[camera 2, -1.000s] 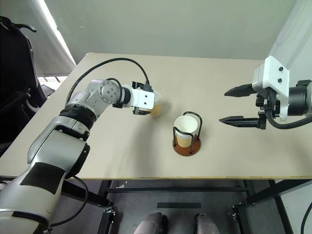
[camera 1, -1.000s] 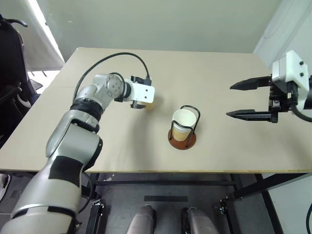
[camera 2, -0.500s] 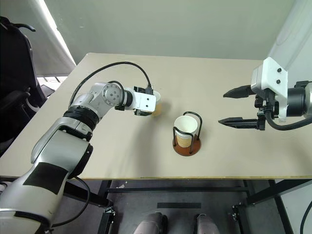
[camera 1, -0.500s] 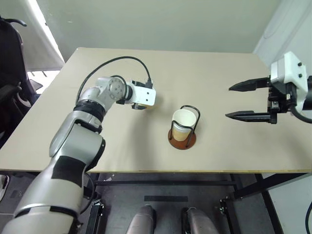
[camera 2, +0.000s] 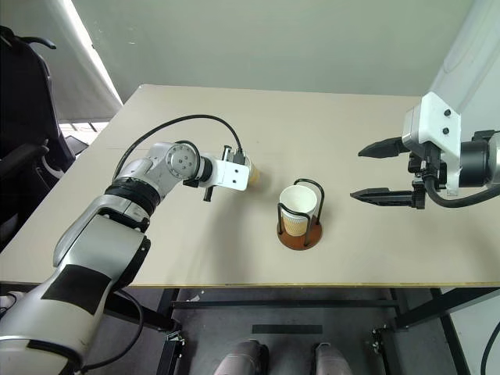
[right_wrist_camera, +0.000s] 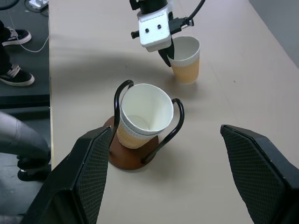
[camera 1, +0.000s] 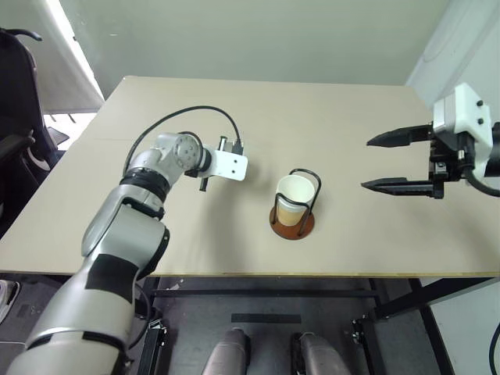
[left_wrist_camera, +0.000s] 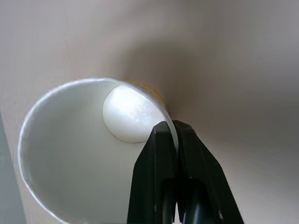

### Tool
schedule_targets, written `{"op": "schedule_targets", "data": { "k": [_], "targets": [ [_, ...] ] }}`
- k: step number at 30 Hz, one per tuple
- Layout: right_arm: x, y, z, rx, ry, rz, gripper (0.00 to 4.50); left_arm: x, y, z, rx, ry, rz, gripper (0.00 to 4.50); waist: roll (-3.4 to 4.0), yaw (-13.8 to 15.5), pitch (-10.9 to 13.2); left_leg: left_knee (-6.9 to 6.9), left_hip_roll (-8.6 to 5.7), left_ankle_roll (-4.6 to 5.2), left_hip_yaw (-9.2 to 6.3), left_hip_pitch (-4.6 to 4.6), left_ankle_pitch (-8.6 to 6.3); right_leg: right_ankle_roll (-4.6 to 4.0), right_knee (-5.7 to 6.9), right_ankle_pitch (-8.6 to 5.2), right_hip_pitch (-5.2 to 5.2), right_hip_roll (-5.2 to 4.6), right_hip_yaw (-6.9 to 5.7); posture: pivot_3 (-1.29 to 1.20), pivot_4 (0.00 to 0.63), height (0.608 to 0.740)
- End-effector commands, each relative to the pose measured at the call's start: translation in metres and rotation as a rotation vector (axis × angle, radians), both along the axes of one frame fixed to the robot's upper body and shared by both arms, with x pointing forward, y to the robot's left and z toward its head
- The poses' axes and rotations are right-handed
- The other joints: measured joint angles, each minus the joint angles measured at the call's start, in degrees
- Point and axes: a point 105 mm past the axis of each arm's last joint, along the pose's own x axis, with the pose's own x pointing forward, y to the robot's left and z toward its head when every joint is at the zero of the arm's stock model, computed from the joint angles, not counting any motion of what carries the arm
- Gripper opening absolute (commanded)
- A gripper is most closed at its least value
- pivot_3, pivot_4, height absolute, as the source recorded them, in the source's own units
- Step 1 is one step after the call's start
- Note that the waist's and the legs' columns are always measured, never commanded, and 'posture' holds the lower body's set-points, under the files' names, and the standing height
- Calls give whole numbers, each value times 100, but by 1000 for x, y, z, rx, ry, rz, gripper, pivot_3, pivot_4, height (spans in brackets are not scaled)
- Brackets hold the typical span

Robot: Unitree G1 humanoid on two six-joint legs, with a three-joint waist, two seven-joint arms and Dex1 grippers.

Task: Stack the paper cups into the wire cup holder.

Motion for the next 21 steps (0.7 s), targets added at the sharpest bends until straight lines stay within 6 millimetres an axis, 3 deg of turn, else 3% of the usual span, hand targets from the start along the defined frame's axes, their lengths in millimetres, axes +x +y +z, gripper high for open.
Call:
{"op": "schedule_targets", "data": {
  "k": [1,7,11,21],
  "targets": [
    [-2,-3,8,-11,-50,-8,3773,0,-14,36,-83,-53,-53,22,0,-1,0,0,-2,0,2,0,0,0,0,0,0,2,0,0,150,740],
    [-1,-9,4,-27,-45,-16,3773,-14,-38,87,-260,-6,-165,22,0,11,0,0,-1,2,-4,-6,-1,1,-3,0,0,-1,1,0,150,740],
    [0,-8,5,-18,-54,-5,3773,-28,-50,110,-311,52,-247,22,0,4,0,-2,-3,7,8,-3,-5,2,-4,0,-1,-1,3,0,150,740],
    [-6,9,4,10,-36,41,3773,-71,-69,138,-367,284,-428,22,3,-24,2,3,13,10,12,-8,-6,4,-2,-1,-4,-3,9,0,150,740]
  ]
}}
